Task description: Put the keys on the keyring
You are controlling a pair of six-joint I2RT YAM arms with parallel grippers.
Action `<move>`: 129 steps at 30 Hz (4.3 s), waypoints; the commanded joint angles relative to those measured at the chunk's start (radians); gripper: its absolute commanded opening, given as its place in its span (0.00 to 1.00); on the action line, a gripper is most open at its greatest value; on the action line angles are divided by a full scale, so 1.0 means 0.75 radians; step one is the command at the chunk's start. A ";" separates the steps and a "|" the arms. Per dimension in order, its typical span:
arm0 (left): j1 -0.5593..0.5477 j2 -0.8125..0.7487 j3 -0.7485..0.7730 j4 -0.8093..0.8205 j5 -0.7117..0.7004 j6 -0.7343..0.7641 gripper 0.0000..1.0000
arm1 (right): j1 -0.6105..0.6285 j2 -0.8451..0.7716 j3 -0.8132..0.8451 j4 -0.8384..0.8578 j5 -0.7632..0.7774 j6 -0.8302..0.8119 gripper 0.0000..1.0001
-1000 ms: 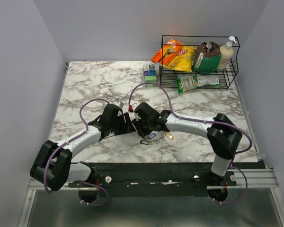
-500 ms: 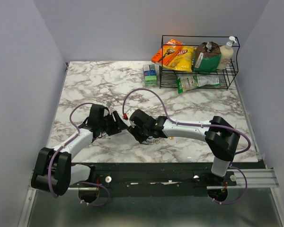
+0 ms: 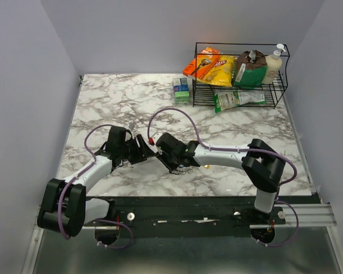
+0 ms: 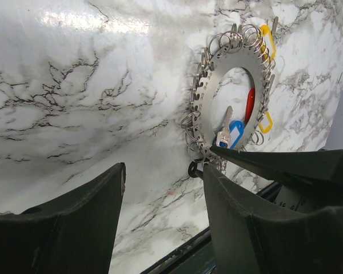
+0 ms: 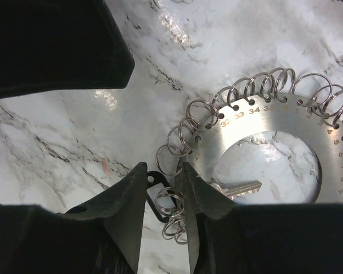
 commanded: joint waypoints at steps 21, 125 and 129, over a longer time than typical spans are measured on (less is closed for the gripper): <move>0.007 0.014 0.017 -0.015 0.018 0.027 0.65 | 0.021 0.102 -0.021 0.047 0.096 -0.020 0.19; -0.232 -0.358 0.584 0.298 0.797 0.123 0.11 | -0.427 -0.858 -0.026 0.581 -1.336 0.246 0.01; -0.244 -0.367 0.588 0.327 0.768 0.113 0.00 | -0.427 -0.841 -0.028 0.589 -1.350 0.256 0.01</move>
